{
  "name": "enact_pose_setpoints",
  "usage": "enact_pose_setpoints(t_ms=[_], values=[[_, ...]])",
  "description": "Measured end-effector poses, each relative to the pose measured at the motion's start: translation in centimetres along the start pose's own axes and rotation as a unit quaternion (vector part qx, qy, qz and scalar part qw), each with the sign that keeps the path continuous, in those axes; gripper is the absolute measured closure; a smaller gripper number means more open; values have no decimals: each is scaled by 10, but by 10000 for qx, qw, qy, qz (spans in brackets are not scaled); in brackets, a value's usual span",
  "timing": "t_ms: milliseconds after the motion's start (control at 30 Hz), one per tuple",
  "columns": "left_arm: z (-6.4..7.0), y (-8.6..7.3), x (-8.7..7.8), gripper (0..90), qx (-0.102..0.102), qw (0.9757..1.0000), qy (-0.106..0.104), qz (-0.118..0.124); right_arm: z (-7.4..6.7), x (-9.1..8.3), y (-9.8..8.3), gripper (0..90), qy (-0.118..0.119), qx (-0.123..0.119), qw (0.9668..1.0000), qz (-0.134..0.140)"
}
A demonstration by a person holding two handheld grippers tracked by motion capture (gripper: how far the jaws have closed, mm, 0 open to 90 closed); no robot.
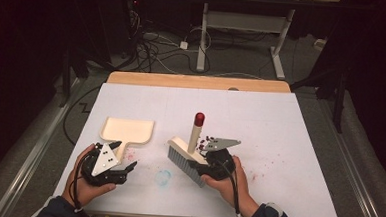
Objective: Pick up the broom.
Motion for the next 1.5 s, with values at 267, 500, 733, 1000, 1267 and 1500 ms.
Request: enact_pose_setpoints(t_ms=[267,500,733,1000,1267,1500], values=[[2,0,2,211,25,10000,-87,-40,28,-10,-3,681,-300,155,9994,-15],[4,1,2,210,78,9999,-126,-73,38,-20,-2,681,-351,184,9992,77],[3,0,3,207,53,9998,-149,-98,59,-46,10,681,-442,143,9981,412],[3,1,10,207,64,9995,-211,-204,113,-30,40,681,-838,-660,9922,648],[3,0,12,208,31,9993,-279,-238,140,26,47,681,-982,-1485,9837,238],[3,-4,11,208,-45,9991,-343,-255,138,42,42,681,-363,-1511,9862,569]])
Point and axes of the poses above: each handheld gripper's, and its own axes: x roughly forward along the jaws, y roughly out of its top, z roughly to its right, the point moved 4 cm from there along x, roughly forward along the jaws, and after that the axes turned 8 degrees about -y, right-handed, at the moved point
